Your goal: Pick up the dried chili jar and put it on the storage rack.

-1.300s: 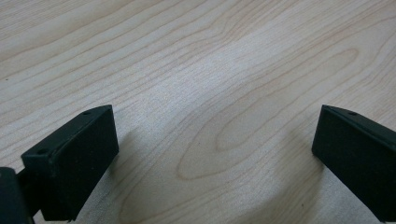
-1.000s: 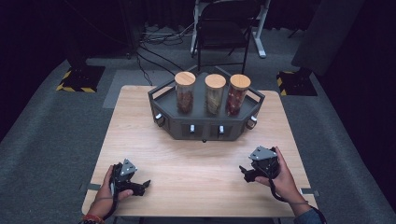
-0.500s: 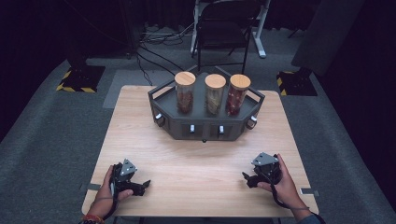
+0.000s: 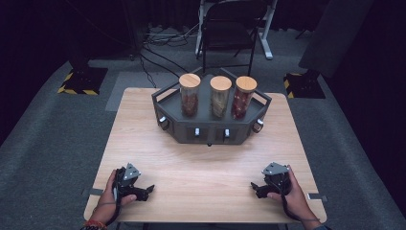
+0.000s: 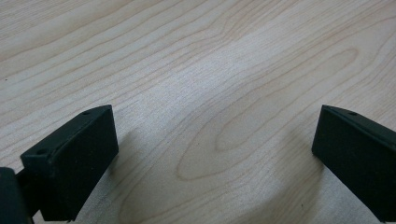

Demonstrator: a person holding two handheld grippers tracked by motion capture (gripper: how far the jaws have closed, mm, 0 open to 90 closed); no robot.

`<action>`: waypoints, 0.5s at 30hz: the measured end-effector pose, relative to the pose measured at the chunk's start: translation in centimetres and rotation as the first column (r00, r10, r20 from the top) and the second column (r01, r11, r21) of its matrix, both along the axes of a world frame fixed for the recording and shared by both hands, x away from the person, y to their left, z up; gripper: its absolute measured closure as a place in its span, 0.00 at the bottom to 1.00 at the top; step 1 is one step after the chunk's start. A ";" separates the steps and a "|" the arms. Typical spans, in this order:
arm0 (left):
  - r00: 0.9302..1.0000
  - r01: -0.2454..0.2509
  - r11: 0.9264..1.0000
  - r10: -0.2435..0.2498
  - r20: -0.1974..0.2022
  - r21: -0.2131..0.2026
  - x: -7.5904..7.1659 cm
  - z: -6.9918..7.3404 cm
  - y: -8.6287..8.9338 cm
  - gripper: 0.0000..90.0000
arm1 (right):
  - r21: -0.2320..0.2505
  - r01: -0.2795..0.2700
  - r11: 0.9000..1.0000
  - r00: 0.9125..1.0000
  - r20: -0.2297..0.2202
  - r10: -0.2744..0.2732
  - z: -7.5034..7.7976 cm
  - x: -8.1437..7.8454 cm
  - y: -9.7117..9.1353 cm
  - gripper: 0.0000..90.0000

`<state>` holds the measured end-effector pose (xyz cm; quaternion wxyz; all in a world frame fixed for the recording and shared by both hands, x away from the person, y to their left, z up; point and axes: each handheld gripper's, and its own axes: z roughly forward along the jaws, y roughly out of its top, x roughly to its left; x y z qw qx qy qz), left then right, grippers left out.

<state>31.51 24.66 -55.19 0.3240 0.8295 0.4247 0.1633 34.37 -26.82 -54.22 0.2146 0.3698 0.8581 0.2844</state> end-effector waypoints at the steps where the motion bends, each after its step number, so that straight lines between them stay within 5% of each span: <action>1: 1.000 0.000 1.000 0.000 0.000 0.000 0.0 0.0 0.0 0.00 | 0.018 0.004 1.000 1.000 -0.007 -0.003 -0.1 -0.1 -0.2 0.01; 9: 1.000 0.000 1.000 0.000 0.000 0.000 0.0 0.0 0.0 0.00 | 0.164 0.029 0.986 0.999 -0.045 -0.021 -1.2 -0.3 -1.8 0.00; 15: 1.000 0.001 1.000 -0.001 0.000 0.000 0.0 0.0 0.0 0.00 | 0.167 0.029 0.986 0.999 -0.045 -0.022 -1.2 -0.5 -2.0 0.00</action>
